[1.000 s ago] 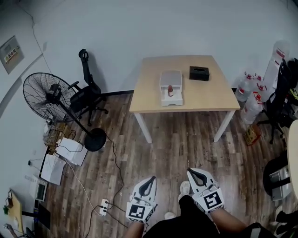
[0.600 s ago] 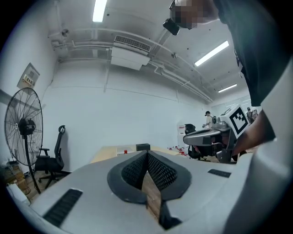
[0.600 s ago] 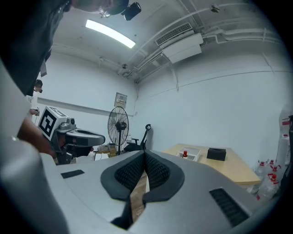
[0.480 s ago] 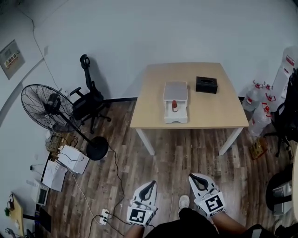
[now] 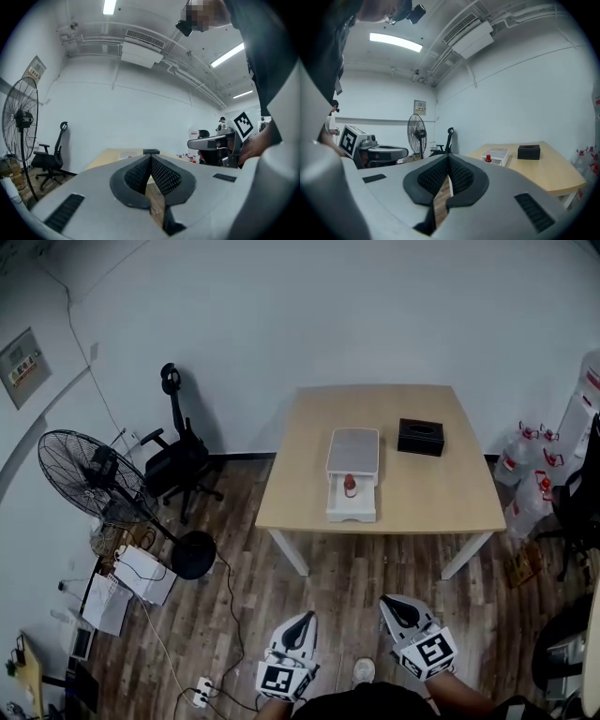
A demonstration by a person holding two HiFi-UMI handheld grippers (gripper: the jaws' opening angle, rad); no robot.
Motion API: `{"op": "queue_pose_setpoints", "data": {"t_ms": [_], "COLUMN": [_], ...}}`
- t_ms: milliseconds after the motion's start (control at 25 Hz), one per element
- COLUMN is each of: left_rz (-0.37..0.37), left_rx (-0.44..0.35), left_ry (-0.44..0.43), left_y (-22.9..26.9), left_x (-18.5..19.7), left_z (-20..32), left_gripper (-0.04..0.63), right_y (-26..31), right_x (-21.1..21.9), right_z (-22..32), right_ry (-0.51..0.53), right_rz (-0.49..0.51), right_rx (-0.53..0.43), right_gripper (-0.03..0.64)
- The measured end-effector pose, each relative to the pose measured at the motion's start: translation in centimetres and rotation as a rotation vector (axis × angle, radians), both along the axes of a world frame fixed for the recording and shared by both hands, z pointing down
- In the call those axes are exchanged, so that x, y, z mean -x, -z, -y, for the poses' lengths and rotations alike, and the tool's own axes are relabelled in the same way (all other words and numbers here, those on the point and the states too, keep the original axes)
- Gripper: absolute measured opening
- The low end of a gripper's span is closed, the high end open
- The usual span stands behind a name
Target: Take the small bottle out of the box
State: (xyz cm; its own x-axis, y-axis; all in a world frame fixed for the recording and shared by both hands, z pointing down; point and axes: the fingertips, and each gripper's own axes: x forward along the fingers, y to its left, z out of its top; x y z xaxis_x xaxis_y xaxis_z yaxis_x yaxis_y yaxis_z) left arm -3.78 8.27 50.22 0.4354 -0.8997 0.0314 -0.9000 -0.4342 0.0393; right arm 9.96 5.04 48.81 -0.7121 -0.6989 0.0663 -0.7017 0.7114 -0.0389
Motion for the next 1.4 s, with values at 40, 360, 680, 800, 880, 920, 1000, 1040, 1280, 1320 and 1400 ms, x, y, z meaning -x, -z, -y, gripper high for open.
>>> {"op": "queue_pose_setpoints", "data": {"t_ms": [40, 360, 680, 800, 880, 920, 1000, 1040, 1280, 1320, 1400], "left_rz": [0.008, 0.029, 0.018, 0.016, 0.012, 0.010, 0.013, 0.014, 0.003, 0.005, -0.001], "left_rx": [0.005, 0.017, 0.033, 0.040, 0.042, 0.044, 0.048, 0.047, 0.031, 0.030, 0.022], "left_ry": [0.001, -0.012, -0.012, -0.018, -0.022, -0.024, -0.032, -0.037, -0.085, -0.096, -0.104], "left_y": [-0.3, -0.4, -1.3, -1.8, -1.9, -1.8, -1.8, -1.8, -0.7, -0.7, -0.5], "left_x": [0.0, -0.9, 1.6, 2.6, 3.5, 3.9, 4.7, 5.1, 6.6, 7.0, 7.9], "left_z": [0.6, 3.8, 8.2, 10.7, 12.7, 13.6, 15.4, 16.3, 21.2, 21.9, 23.5], "left_gripper": [0.011, 0.011, 0.011, 0.011, 0.011, 0.011, 0.011, 0.011, 0.011, 0.011, 0.011], "right_y": [0.0, 0.1, 0.0, 0.0, 0.3, 0.3, 0.2, 0.0, -1.5, -1.8, -2.1], "right_x": [-0.2, -0.9, 1.2, 2.1, 2.5, 2.8, 3.4, 3.9, 6.1, 6.5, 7.4], "right_z": [0.6, 4.7, 9.8, 12.5, 14.7, 15.8, 17.8, 18.7, 23.5, 24.2, 25.9], "right_ry": [-0.003, -0.009, -0.047, -0.081, -0.126, -0.144, -0.160, -0.162, -0.171, -0.176, -0.181], "right_rz": [0.003, -0.002, -0.052, -0.045, -0.042, -0.046, -0.057, -0.061, -0.125, -0.132, -0.138], "right_rx": [0.005, -0.011, -0.059, -0.070, -0.089, -0.095, -0.091, -0.087, -0.026, -0.013, -0.001], "right_gripper": [0.014, 0.014, 0.255, 0.472, 0.589, 0.589, 0.591, 0.591, 0.591, 0.591, 0.591]}}
